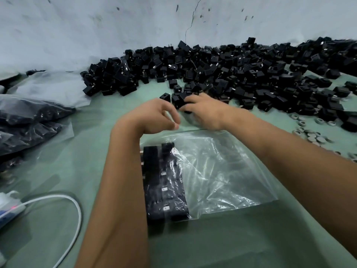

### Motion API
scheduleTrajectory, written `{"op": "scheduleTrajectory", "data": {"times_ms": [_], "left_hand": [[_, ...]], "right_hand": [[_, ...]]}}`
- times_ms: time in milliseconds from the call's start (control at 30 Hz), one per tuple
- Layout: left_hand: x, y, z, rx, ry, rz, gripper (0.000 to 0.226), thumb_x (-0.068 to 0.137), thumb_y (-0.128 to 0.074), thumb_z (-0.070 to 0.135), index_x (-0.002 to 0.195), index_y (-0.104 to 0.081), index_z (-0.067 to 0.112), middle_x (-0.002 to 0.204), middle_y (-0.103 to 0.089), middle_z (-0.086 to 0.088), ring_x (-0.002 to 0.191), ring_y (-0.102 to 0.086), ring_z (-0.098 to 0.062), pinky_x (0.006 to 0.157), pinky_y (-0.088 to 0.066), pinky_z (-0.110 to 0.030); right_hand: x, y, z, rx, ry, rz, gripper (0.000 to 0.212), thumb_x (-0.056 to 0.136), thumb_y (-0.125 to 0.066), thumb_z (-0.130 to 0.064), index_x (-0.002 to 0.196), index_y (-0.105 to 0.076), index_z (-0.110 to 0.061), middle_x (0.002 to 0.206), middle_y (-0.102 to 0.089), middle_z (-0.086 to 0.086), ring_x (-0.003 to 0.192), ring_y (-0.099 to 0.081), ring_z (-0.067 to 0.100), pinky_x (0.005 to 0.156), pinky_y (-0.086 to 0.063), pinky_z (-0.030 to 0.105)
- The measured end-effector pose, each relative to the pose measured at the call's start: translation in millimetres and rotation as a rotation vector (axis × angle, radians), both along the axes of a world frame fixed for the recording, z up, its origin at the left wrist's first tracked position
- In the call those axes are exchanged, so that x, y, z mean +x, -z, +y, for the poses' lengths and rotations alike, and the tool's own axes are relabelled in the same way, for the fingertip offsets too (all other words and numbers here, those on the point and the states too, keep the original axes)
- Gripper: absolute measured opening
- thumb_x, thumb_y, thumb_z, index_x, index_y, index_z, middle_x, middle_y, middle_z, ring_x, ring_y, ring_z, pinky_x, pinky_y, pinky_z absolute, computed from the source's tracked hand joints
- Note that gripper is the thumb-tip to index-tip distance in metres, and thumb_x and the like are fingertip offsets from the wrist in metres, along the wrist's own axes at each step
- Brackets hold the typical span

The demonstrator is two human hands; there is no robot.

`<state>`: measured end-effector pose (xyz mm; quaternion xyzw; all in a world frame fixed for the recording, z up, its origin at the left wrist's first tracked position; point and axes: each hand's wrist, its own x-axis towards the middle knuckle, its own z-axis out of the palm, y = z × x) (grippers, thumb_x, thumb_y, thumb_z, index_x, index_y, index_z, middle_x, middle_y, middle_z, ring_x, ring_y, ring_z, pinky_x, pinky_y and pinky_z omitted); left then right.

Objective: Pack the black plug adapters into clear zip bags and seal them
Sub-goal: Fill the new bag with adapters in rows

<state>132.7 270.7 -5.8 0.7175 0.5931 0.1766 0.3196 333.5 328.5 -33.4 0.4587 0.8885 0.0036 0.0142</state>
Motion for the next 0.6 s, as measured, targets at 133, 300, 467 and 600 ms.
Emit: {"op": "scheduleTrajectory", "data": {"times_ms": [133, 300, 467, 600], "left_hand": [[25.3, -1.3, 0.2, -0.028, 0.193, -0.094, 0.015, 0.086, -0.08, 0.011, 0.089, -0.076, 0.025, 0.078, -0.066, -0.001, 0.072, -0.06, -0.013, 0.075, -0.053, -0.034], [60.2, -0.4, -2.8, -0.001, 0.329, -0.091, 0.017, 0.086, -0.079, 0.004, 0.097, -0.076, 0.016, 0.088, -0.068, -0.011, 0.079, -0.062, -0.016, 0.085, -0.058, -0.041], [95.1, 0.5, -10.0, 0.064, 0.428, -0.08, 0.024, 0.086, -0.078, 0.007, 0.098, -0.077, 0.028, 0.107, -0.071, -0.006, 0.09, -0.063, -0.013, 0.088, -0.056, -0.033], [118.3, 6.9, -16.0, 0.127, 0.486, -0.025, 0.039, 0.09, -0.071, 0.008, 0.11, -0.073, 0.041, 0.119, -0.061, 0.0, 0.116, -0.052, -0.018, 0.105, -0.044, -0.039]], "right_hand": [[-2.9, 12.2, 6.7, 0.096, 0.081, 0.062, 0.013, 0.093, -0.067, -0.025, 0.104, -0.062, -0.023, 0.13, -0.04, 0.005, 0.107, -0.051, 0.029, 0.089, -0.051, 0.043], [36.3, 16.7, 6.9, 0.091, 0.346, 0.16, 0.027, 0.095, -0.063, -0.014, 0.122, -0.06, -0.009, 0.133, -0.048, 0.019, 0.103, -0.06, 0.04, 0.077, -0.044, 0.038], [94.9, 24.0, -31.7, 0.218, 0.628, 0.711, 0.022, 0.091, -0.072, -0.042, 0.095, -0.069, -0.02, 0.091, -0.07, -0.001, 0.088, -0.066, 0.021, 0.075, -0.049, 0.032], [117.2, 39.6, -69.7, -0.01, 0.664, 1.246, 0.012, 0.088, -0.073, -0.039, 0.09, -0.072, -0.027, 0.077, -0.075, -0.002, 0.077, -0.074, 0.023, 0.07, -0.062, 0.043]]}}
